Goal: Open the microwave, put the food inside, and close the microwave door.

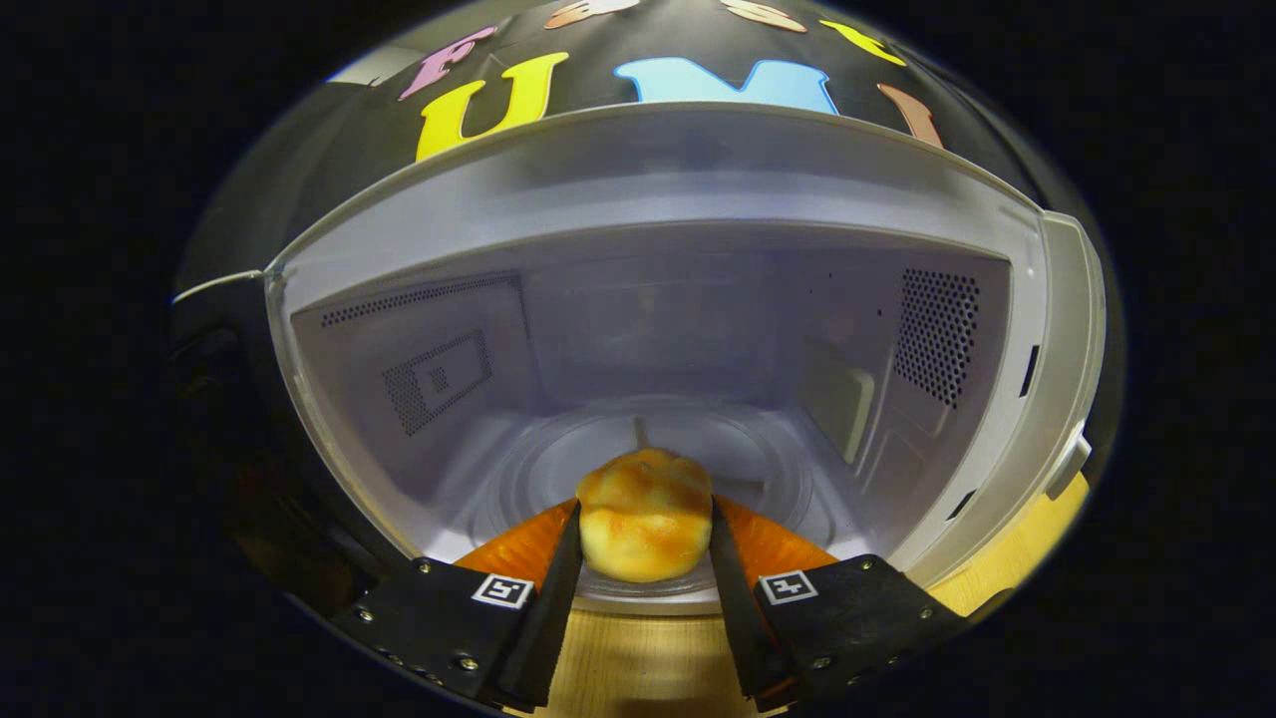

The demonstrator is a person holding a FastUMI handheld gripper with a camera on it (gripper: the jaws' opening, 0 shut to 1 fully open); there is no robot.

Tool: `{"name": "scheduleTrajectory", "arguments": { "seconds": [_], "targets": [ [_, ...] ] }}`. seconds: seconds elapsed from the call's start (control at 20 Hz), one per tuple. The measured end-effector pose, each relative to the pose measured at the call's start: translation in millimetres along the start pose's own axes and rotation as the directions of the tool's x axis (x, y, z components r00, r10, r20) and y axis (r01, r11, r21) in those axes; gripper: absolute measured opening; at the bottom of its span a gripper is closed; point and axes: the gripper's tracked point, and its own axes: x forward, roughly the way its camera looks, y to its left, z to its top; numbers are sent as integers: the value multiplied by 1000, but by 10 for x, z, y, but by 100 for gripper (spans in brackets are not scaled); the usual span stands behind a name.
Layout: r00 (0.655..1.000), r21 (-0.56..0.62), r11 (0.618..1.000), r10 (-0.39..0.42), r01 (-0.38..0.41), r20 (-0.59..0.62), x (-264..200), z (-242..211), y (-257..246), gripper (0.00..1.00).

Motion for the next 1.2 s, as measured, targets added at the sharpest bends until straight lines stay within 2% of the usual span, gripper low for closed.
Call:
{"name": "scheduleTrajectory", "arguments": {
  "seconds": [0.1,0.45,0.6,0.75,0.9,1.2],
  "targets": [
    [1000,1,1000,-9,9,-10,42,-51,16,68],
    [1000,19,1000,11,-11,-23,36,-67,47,90],
    [999,68,997,34,-35,9,-122,52,72,94],
    [994,78,991,104,-107,37,-461,179,188,96],
    [981,61,982,176,-181,84,-1018,290,290,96],
    [926,2,943,328,-334,186,-2227,428,455,96]
  ]
}}
